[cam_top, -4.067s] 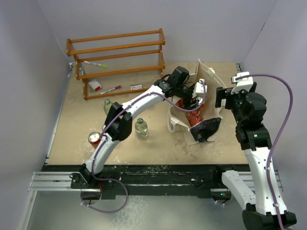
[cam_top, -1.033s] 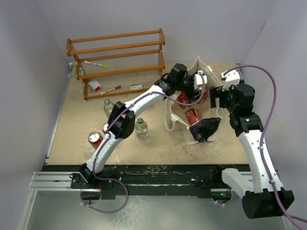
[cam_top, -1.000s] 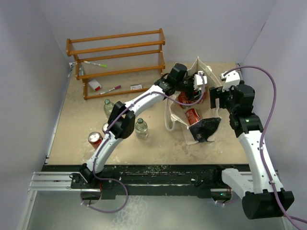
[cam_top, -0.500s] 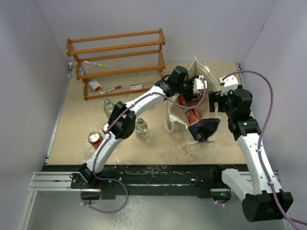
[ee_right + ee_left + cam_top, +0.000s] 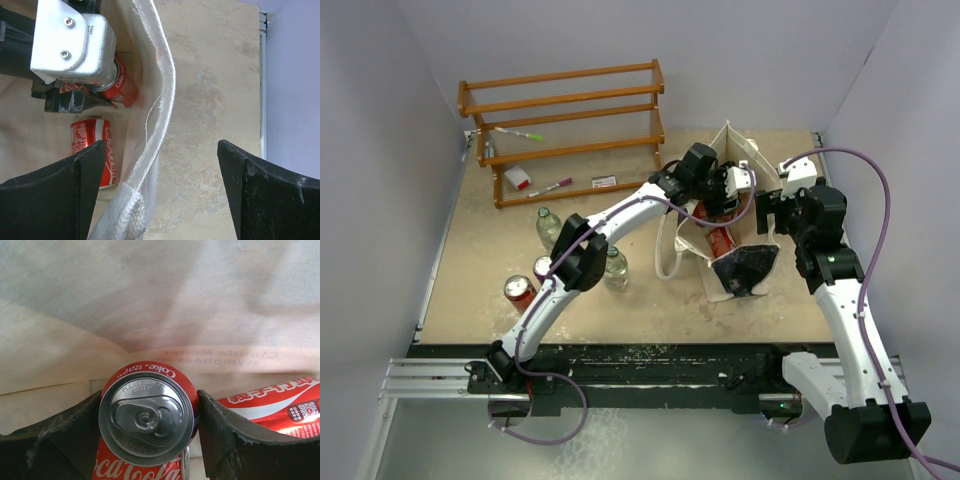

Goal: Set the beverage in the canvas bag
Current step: Place the drink in the canvas bag.

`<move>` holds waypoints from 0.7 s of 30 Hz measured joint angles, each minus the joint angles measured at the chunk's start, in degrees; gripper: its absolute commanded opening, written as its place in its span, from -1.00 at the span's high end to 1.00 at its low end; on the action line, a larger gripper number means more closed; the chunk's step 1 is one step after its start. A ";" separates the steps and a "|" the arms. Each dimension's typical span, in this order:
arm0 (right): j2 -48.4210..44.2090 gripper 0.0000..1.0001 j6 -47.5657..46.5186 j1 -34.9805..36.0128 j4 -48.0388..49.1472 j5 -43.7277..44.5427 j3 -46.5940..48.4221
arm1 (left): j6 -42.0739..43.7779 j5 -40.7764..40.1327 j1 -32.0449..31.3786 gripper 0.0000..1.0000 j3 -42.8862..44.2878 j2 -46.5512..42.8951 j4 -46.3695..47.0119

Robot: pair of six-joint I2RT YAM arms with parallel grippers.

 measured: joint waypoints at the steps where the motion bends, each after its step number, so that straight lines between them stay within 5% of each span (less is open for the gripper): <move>1: 0.00 -0.85 0.00 0.00 0.00 0.00 0.02 | -0.37 -0.20 0.00 0.70 0.00 0.02 0.00; 6: 0.00 -0.85 -0.02 0.00 0.00 0.00 0.02 | -3.37 -0.87 0.00 0.55 0.00 0.42 0.37; 11: 0.00 -0.85 -0.04 0.00 0.00 0.00 0.02 | -7.39 -1.05 0.00 0.11 0.00 1.05 1.90; 21: 0.00 -0.85 -0.04 0.00 0.44 -0.07 -0.20 | -13.77 -1.09 0.00 -0.38 0.55 2.73 4.92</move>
